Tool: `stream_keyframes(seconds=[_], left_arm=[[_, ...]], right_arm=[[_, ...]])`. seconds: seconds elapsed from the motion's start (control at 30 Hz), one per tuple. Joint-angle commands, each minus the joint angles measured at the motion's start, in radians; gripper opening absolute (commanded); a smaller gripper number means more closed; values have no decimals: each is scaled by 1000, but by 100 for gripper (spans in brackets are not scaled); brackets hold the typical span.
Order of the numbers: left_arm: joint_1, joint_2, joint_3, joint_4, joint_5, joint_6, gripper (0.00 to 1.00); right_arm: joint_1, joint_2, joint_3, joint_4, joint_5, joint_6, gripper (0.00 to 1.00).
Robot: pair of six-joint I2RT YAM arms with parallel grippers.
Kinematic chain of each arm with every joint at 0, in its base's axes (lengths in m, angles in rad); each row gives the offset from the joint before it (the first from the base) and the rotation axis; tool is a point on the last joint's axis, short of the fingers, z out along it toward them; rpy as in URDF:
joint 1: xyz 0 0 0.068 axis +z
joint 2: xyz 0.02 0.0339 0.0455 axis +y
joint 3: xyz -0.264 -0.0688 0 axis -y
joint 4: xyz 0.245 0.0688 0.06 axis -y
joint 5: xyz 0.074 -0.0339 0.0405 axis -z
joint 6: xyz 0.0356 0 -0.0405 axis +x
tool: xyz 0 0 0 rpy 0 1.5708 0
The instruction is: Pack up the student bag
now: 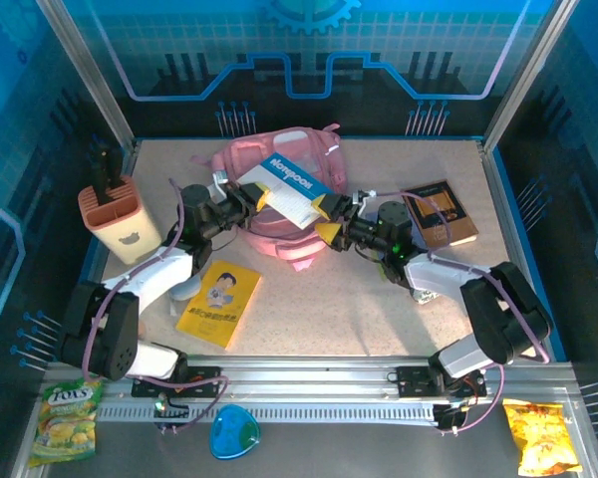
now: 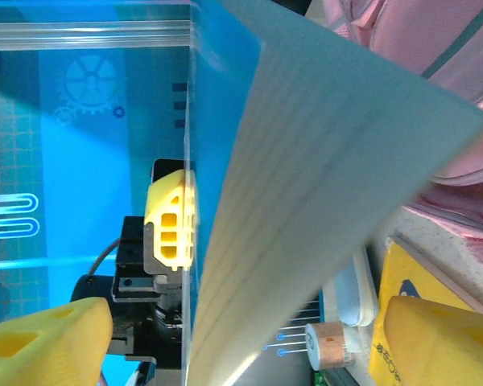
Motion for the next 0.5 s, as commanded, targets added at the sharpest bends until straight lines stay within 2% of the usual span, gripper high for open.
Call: stream_keyframes(seconds=[0.0, 0.1, 0.43, 0.47], left_arm=[[4, 9, -7, 62, 30, -27, 0], [4, 6, -12, 57, 31, -26, 0], [4, 9, -24, 16, 34, 1, 0], [4, 9, -24, 4, 34, 8, 1]], right_arm=[[16, 35, 29, 79, -13, 47, 83], [18, 60, 39, 120, -9, 52, 72], [21, 80, 57, 95, -5, 39, 35], [19, 78, 57, 84, -6, 36, 29]])
